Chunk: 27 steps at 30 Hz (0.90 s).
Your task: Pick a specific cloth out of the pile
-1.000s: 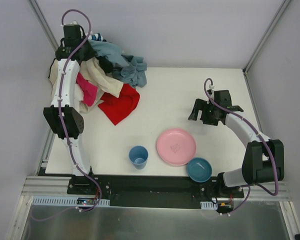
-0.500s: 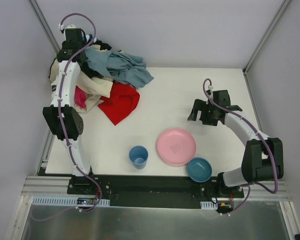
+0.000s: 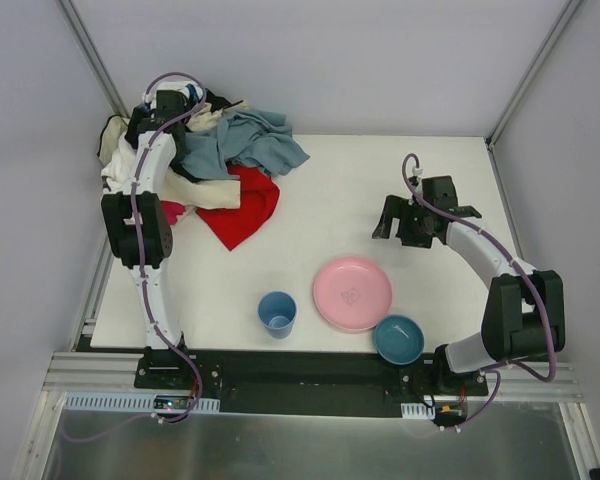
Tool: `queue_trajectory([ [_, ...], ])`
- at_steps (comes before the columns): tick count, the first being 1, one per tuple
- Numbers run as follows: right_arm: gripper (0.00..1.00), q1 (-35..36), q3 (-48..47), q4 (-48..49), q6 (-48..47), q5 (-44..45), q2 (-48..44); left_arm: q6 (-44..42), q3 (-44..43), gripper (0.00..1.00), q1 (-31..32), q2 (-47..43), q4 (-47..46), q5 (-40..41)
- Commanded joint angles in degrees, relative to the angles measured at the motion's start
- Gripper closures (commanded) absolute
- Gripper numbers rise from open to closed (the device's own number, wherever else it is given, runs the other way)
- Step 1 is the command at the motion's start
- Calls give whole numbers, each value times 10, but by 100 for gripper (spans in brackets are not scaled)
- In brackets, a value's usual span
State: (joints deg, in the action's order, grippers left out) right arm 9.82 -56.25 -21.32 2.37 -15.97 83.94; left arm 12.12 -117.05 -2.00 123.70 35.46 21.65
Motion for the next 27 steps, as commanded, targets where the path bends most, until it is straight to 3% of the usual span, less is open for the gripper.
queue_trajectory([
  [1,4,10,-28,-9,6,-14,8,64,45,100,-9,22,58,-92],
  [8,4,19,-32,-11,8,-13,5,90,89,100,-13,34,71,-131],
  [12,4,20,-31,-13,8,-15,-2,90,97,94,-17,32,74,-145],
  [13,4,21,-30,-13,7,-15,-4,88,97,87,-19,28,73,-149],
  [15,4,22,-26,-13,9,-14,-11,85,94,53,-19,9,73,-156],
  [17,4,22,-24,-13,9,-13,-19,87,95,31,-19,-16,73,-159],
  [19,4,23,-19,-13,10,-13,-26,89,96,16,-19,-43,73,-160],
  [23,4,23,-6,-9,12,-13,-41,90,96,5,-19,-103,73,-189],
  [27,4,24,4,-7,17,-14,-54,94,102,2,-19,-160,73,-240],
])
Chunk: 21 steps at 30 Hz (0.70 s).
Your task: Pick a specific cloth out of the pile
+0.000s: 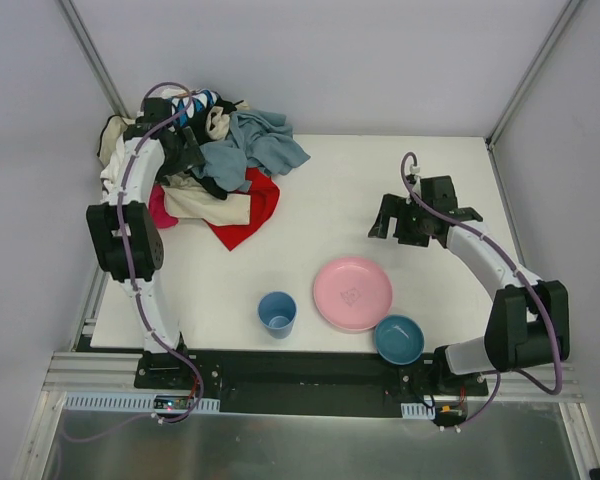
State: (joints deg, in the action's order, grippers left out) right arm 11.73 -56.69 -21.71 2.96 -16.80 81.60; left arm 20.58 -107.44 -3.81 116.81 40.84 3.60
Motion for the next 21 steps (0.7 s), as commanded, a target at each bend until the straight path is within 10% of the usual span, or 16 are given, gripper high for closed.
queue_trajectory([
  [1,4,6,11,-2,11,-6,-35,13,11,2,-1,-106,19,-69],
  [21,4,10,59,19,20,-10,-65,90,325,1,7,-305,-72,-200],
])
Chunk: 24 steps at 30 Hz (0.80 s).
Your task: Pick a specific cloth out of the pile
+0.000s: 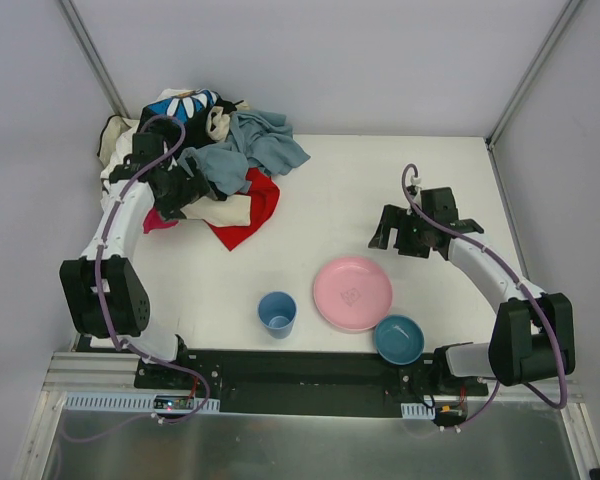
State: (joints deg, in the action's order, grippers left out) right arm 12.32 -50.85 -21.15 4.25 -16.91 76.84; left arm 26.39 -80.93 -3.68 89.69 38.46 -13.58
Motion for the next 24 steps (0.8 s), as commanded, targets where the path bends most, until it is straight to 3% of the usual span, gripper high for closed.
queue_trajectory([
  [1,4,4,1,15,6,-9,-18,39,78,1,8,-31,-63,-33],
  [8,4,5,12,17,9,-7,-27,71,116,1,17,16,-132,-56],
  [18,4,4,18,10,4,3,-28,86,47,1,28,115,-178,-34],
  [24,4,5,15,6,0,13,-22,96,17,1,35,129,-203,-31],
])
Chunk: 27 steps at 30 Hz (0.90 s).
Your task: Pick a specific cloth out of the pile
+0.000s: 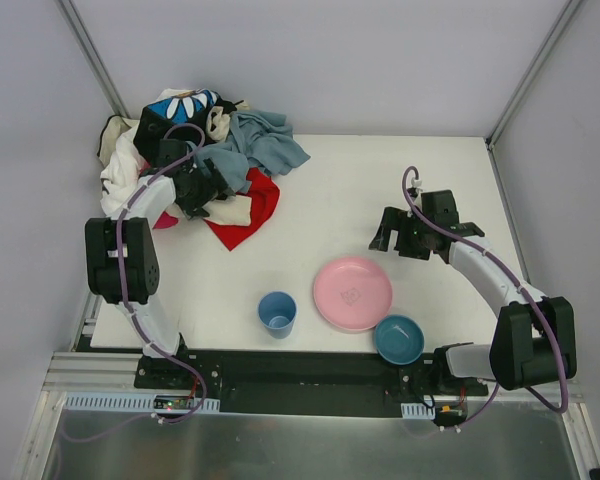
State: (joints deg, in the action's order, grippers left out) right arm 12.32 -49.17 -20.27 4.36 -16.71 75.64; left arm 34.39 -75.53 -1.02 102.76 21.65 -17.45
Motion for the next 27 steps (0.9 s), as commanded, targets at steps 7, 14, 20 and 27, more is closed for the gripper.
queue_trajectory([
  [7,4,5,-25,-5,-8,7,26,8,-100,1,8,45,-47,9],
  [14,4,5,-44,-12,-17,15,46,-3,-161,8,26,88,-44,13],
  [20,4,5,-54,-18,-20,16,57,-12,-180,69,26,111,-42,5],
  [27,4,4,-58,-18,-20,12,64,-23,-200,100,24,101,-41,-1],
])
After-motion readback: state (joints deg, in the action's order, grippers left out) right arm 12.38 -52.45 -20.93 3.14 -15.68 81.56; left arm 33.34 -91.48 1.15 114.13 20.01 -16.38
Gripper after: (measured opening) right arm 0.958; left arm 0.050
